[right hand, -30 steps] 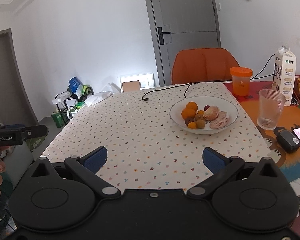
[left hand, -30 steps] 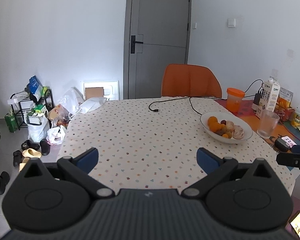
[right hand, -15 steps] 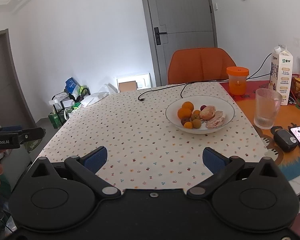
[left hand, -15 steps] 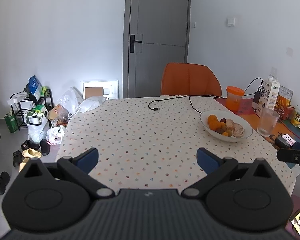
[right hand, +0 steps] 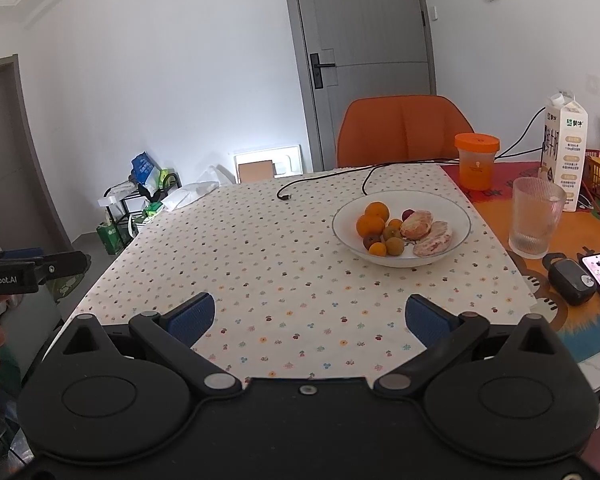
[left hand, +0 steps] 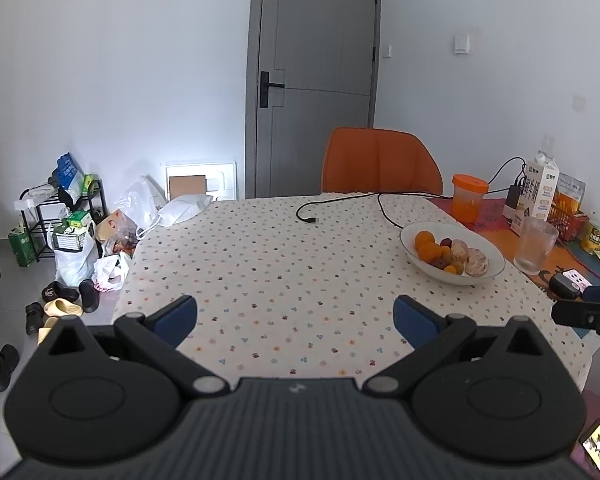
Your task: Organize fruits
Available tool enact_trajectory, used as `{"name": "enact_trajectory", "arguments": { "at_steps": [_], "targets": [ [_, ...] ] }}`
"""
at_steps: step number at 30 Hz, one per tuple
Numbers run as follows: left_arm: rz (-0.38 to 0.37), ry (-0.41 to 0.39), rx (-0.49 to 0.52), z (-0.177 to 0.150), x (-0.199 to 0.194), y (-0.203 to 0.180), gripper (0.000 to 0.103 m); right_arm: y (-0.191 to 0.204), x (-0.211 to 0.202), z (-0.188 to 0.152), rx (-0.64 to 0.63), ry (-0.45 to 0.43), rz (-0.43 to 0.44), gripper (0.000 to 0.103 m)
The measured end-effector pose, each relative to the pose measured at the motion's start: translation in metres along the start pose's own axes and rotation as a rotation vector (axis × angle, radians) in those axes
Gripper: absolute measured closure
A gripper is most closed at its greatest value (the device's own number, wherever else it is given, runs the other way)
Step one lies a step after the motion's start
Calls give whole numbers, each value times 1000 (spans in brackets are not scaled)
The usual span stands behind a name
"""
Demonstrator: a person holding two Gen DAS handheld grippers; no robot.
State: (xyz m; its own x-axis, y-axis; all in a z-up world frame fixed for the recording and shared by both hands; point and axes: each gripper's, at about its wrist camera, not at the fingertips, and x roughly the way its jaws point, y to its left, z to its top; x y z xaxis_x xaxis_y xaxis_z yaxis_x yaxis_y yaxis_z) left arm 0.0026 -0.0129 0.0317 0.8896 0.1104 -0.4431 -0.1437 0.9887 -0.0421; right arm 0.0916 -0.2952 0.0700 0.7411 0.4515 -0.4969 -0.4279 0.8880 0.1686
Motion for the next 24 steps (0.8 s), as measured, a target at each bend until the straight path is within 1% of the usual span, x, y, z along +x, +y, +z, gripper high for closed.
{"name": "enact_trajectory", "arguments": {
  "at_steps": [16,20,24],
  "targets": [
    [-8,9,4,-2,4,-4,0,-2,1,-1,8,5,-10,0],
    [-9,11,1,-2,5,-4,0,-2,-1,-2,10,2,6,0],
    [-12,7,1,-2,5,-4,0,-1,0,-1,7,2,4,0]
  ]
}}
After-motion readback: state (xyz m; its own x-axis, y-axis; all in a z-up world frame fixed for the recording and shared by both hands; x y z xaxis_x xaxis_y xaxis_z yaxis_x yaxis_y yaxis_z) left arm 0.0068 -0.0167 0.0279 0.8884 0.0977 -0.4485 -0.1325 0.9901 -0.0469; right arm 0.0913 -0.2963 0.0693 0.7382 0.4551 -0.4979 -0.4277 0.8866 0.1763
